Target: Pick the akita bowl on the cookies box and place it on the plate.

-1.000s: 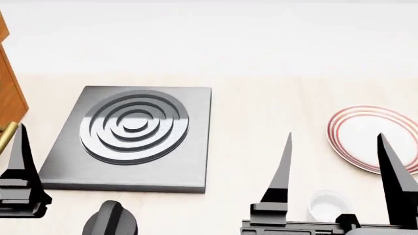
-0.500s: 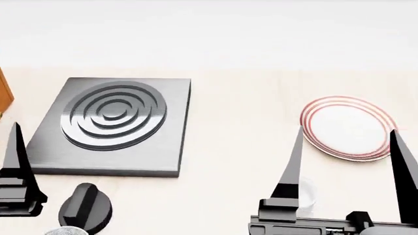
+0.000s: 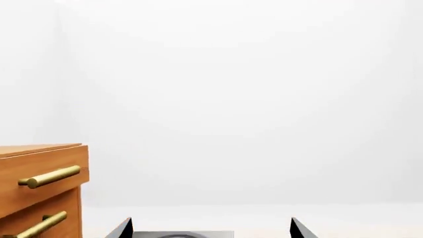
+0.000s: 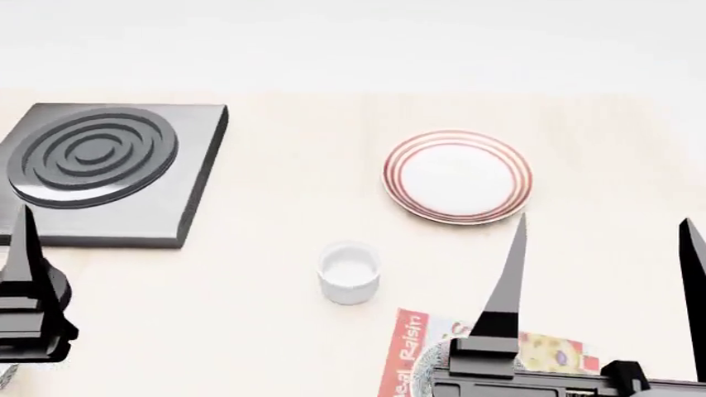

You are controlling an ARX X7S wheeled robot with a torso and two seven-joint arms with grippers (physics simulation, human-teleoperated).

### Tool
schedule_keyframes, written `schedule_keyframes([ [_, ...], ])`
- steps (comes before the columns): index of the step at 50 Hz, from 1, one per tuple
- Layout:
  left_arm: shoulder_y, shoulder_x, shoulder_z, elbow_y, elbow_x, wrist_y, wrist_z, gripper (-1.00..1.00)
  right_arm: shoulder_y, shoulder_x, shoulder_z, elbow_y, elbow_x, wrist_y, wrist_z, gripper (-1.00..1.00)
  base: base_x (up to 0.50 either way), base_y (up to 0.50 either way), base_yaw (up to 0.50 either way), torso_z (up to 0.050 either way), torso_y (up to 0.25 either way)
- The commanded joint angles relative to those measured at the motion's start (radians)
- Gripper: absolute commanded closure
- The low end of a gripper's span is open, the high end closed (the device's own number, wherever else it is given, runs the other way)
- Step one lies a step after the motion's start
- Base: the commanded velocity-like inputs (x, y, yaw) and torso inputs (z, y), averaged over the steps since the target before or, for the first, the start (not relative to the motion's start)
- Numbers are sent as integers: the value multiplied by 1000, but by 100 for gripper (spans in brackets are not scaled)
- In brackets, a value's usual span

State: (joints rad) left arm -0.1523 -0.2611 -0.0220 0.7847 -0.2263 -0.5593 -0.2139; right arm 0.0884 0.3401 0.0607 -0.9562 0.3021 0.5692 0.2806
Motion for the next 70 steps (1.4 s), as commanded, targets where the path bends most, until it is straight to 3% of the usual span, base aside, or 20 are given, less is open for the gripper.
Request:
schedule_keyframes([
  [1,5,-6,1,-9,-6,10,-4,-100,-12,11,-1,3,4,-15,5,-100,-196,-500,0,0,0],
  [21,15,-13,2,-18,-13,28,-15,-100,-30,5,23,20,46,-57,12,-100,-117,-494,0,0,0],
  [30,17,-17,-3,-12,-23,23,-22,-100,-48,10,8,29,51,-101,-7,-100,8,0,0,0,0],
  [70,-17,-32,-40,-4,-63,8,-59,-100,-4,59,74,-15,127,-62,55,-100,500,-1,0,0,0],
])
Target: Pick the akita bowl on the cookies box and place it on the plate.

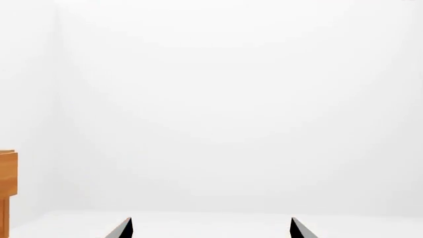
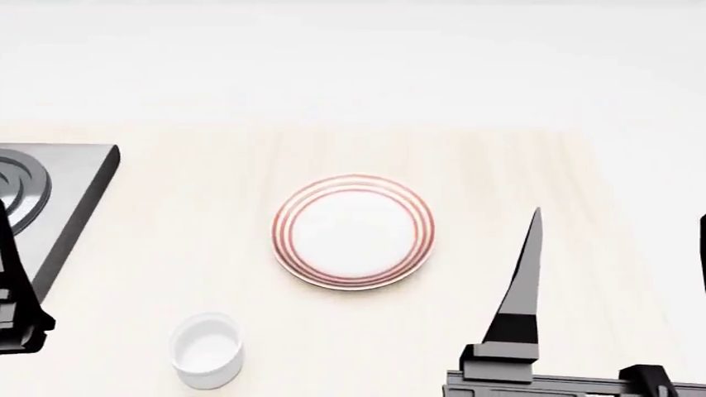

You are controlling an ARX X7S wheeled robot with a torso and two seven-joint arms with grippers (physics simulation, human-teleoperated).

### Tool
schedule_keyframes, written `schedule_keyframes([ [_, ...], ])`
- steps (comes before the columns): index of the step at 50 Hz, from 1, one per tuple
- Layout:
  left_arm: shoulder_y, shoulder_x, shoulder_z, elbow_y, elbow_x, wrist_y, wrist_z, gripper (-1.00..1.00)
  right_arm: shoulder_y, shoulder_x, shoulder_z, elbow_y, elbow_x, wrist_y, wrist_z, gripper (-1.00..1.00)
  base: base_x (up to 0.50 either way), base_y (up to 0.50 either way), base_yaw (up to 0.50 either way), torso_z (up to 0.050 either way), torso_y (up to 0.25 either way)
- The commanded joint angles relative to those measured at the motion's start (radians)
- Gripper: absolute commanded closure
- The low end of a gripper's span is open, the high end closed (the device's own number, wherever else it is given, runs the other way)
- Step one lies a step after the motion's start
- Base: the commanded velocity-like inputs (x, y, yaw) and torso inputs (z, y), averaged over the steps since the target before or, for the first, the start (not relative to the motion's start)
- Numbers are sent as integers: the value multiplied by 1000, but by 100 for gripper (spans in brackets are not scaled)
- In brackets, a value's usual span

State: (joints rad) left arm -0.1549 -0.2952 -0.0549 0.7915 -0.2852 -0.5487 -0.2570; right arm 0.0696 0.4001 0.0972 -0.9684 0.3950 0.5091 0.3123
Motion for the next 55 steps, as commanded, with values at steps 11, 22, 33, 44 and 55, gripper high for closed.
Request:
schedule_keyframes([
  [11,8,-3,-25,-33,-54,42,26,-100,-5,16,10,7,7,-13,31,-100,45,0,0,25,0],
  [22,12,-5,-38,-26,-81,35,23,-100,-9,26,14,5,29,-9,41,-100,0,0,0,50,0],
  [33,16,-10,-44,-22,-98,36,24,-100,-17,37,13,4,42,-19,45,-100,0,0,0,50,0],
  [44,17,-16,-39,-23,-103,38,24,-100,-17,47,10,5,48,-23,49,-100,0,0,0,50,0],
  [55,13,-23,-61,-33,-155,43,47,-100,-13,62,34,3,62,-17,59,-100,0,0,0,21,0],
])
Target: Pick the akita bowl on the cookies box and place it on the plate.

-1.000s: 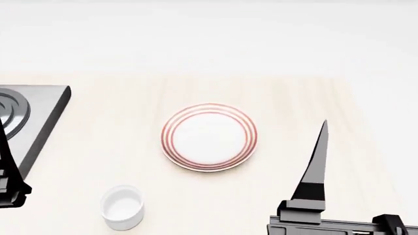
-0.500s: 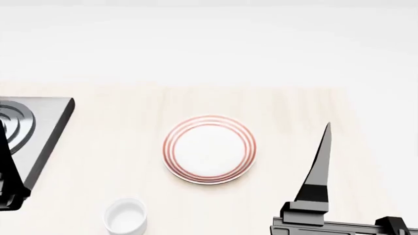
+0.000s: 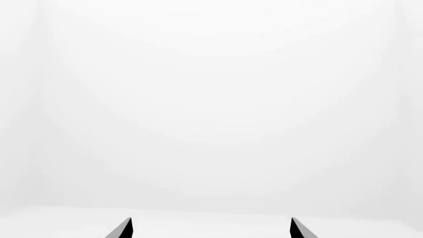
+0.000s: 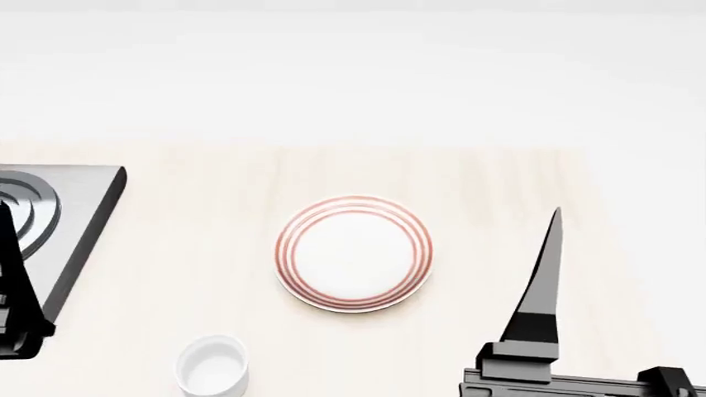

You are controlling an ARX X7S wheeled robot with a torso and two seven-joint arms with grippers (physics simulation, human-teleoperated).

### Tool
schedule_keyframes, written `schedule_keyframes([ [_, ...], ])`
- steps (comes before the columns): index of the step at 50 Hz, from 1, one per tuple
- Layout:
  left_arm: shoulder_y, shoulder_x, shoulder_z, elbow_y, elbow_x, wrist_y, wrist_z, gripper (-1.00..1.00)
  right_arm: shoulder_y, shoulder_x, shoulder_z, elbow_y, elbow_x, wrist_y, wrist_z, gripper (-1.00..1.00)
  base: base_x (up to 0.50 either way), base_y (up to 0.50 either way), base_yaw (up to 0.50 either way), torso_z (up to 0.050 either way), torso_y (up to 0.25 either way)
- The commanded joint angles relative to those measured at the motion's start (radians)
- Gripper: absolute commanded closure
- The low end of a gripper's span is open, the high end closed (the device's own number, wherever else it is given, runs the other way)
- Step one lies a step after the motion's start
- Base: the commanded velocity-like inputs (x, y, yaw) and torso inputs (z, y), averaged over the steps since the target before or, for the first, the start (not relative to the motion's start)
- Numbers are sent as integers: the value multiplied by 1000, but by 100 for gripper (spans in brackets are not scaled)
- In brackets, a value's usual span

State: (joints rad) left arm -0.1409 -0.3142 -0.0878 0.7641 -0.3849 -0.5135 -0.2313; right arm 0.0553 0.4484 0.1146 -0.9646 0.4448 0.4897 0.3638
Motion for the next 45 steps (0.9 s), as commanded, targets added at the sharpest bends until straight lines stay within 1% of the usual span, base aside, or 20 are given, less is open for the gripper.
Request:
schedule_keyframes([
  [1,-1,-10,-23,-5,-51,8,26,-100,1,14,17,-1,13,3,9,-100,0,0,0,0,0],
  [4,2,-14,-24,-5,-49,18,29,-100,-1,15,13,1,8,-2,9,-100,0,0,0,0,-36],
  [15,-8,-18,-27,-13,-49,12,15,-100,-2,27,20,-5,14,-7,13,-100,0,0,0,0,-250],
  [26,-2,-23,-11,-19,-26,37,17,-100,-2,35,20,-8,19,-11,18,-100,0,0,0,0,-250],
  [45,11,-27,-4,-23,-19,56,14,-100,-14,41,-4,12,3,-32,16,-100,0,0,0,0,-250],
])
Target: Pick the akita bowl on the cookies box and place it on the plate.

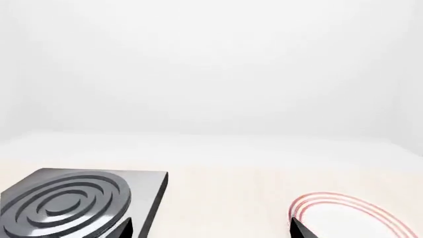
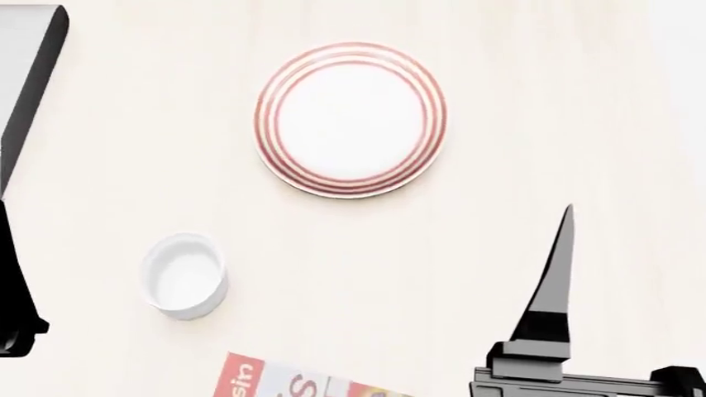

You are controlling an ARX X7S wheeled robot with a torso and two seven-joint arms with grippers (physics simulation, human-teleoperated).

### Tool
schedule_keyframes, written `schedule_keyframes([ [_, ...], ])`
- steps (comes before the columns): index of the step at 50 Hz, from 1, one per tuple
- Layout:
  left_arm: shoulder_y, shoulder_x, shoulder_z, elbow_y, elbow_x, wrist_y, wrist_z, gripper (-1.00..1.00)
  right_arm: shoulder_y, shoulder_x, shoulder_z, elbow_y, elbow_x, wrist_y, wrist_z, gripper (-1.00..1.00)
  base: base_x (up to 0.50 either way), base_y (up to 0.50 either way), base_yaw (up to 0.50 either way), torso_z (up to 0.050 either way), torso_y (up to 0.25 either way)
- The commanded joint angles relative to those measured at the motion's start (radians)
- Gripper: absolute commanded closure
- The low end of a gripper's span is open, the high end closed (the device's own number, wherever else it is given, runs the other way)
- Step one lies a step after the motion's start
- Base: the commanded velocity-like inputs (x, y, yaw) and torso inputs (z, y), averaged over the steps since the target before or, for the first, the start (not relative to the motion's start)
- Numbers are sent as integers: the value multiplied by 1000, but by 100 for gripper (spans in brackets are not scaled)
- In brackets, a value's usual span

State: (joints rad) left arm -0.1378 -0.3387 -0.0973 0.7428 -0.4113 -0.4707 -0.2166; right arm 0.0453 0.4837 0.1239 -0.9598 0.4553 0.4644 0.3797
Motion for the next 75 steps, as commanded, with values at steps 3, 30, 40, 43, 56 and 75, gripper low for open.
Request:
schedule_keyframes([
  [3,10,-4,6,0,7,18,-1,-100,-2,9,-18,9,-7,-3,1,-100,0,0,0,0,-250],
  [30,-161,-104,102,-29,-59,-210,27,-100,41,72,-29,12,47,84,12,-100,0,0,0,0,-39],
  [40,-237,-132,92,-36,-136,-270,71,-100,93,122,-17,12,127,172,5,-100,0,0,0,0,0],
  [43,-244,-134,80,-35,-167,-283,82,-100,120,156,-22,2,158,208,-12,-100,0,0,0,0,0],
  [56,-281,-146,99,-39,-168,-313,72,-100,337,382,1,-83,614,464,19,-100,0,0,0,0,0],
  [75,-296,-159,112,-26,-164,-320,62,-100,705,568,-187,-26,1079,594,130,-100,0,0,0,0,0],
])
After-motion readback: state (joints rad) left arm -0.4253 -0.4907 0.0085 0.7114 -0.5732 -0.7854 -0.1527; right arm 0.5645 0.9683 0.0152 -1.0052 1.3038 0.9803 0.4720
